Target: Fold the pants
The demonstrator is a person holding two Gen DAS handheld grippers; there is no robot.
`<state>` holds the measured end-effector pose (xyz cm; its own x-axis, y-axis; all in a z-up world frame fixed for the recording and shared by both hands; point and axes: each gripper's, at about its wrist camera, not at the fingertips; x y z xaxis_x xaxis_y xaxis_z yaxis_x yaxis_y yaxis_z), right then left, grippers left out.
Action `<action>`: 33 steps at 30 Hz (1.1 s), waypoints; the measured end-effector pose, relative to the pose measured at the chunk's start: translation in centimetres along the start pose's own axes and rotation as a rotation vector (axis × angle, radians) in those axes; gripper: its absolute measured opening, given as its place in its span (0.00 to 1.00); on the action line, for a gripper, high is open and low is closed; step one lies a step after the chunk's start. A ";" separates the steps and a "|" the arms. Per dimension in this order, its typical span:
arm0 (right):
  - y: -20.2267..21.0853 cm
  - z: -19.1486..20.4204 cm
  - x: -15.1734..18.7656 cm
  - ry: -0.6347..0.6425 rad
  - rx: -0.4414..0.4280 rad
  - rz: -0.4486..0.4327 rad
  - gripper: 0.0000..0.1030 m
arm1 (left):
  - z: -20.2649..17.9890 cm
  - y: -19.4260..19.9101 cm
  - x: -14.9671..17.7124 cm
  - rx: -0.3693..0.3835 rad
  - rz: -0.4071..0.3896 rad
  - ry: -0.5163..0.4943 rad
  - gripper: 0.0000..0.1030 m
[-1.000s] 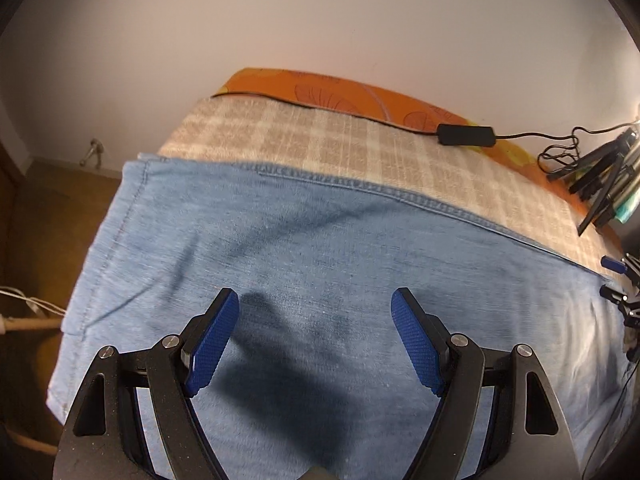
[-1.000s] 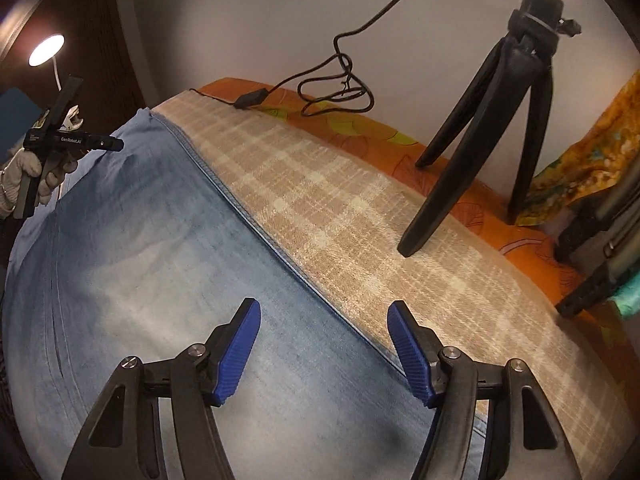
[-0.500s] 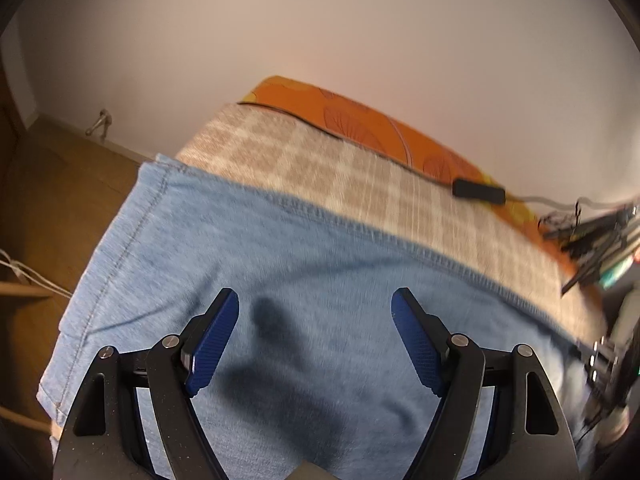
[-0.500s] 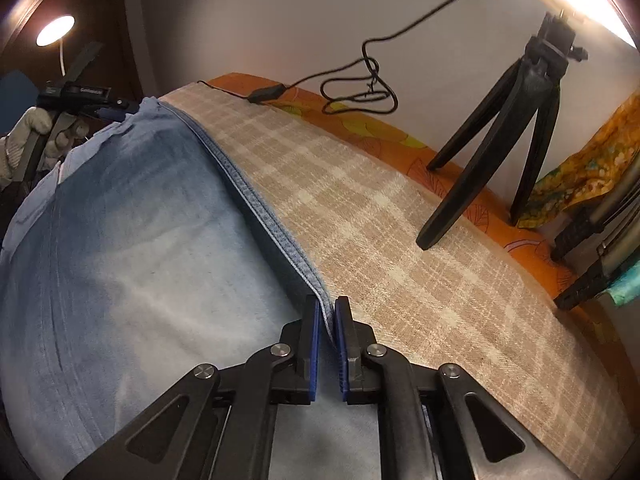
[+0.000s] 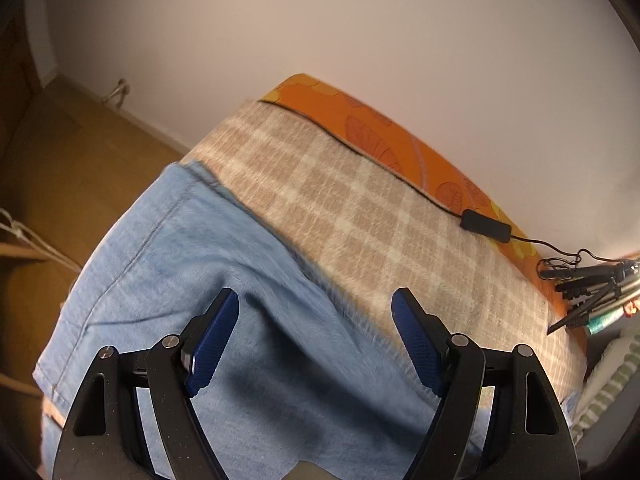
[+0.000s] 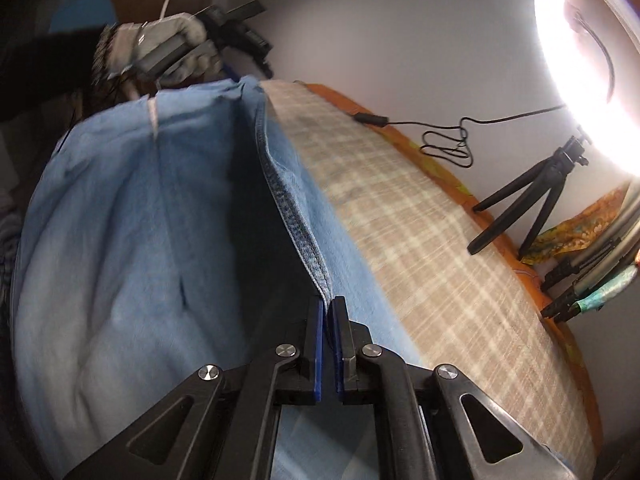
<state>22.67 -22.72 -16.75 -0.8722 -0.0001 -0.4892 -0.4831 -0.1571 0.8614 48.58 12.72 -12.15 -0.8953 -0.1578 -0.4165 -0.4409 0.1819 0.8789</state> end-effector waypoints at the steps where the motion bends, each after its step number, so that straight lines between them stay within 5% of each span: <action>1: 0.1 0.5 0.5 0.017 -0.006 0.003 0.02 | 0.2 -0.1 0.1 0.000 0.013 0.013 0.77; 9: -1.1 2.9 2.5 0.103 -0.009 0.047 0.02 | -1.2 -2.5 1.0 -0.101 0.114 -0.043 0.76; 11: -1.0 2.6 2.4 0.089 0.003 0.037 0.02 | -2.1 -3.0 1.6 -0.160 0.084 -0.090 0.74; 13: -0.9 2.4 2.1 0.078 0.009 0.032 0.02 | -2.8 -3.0 2.2 -0.221 0.044 -0.143 0.60; 15: -0.8 2.2 1.9 0.072 0.019 0.027 0.02 | -2.9 -2.6 2.7 -0.244 0.007 -0.157 0.34; 18: -0.7 1.8 1.3 0.060 0.055 0.011 0.02 | -2.1 -1.9 3.2 -0.219 -0.031 -0.140 0.18; 23: -0.3 0.2 -1.0 -0.009 0.158 -0.048 0.02 | -0.6 0.8 4.2 -0.143 -0.130 -0.097 0.08; 33: 4.9 -2.2 -7.8 -0.100 0.349 -0.214 0.01 | -0.9 9.7 3.6 -0.010 -0.345 -0.100 0.06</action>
<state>27.26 -25.64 -9.05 -0.7441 0.0946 -0.6614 -0.6365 0.2007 0.7447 41.11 13.01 -4.94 -0.6961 -0.1128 -0.7090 -0.7179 0.1251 0.6848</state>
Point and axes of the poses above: each gripper's, at about its wrist camera, not at the fingertips, and y roughly against the way its jaws point, z to its left, x to its underside, and after that the axes turned 14 degrees about -y, right-handed
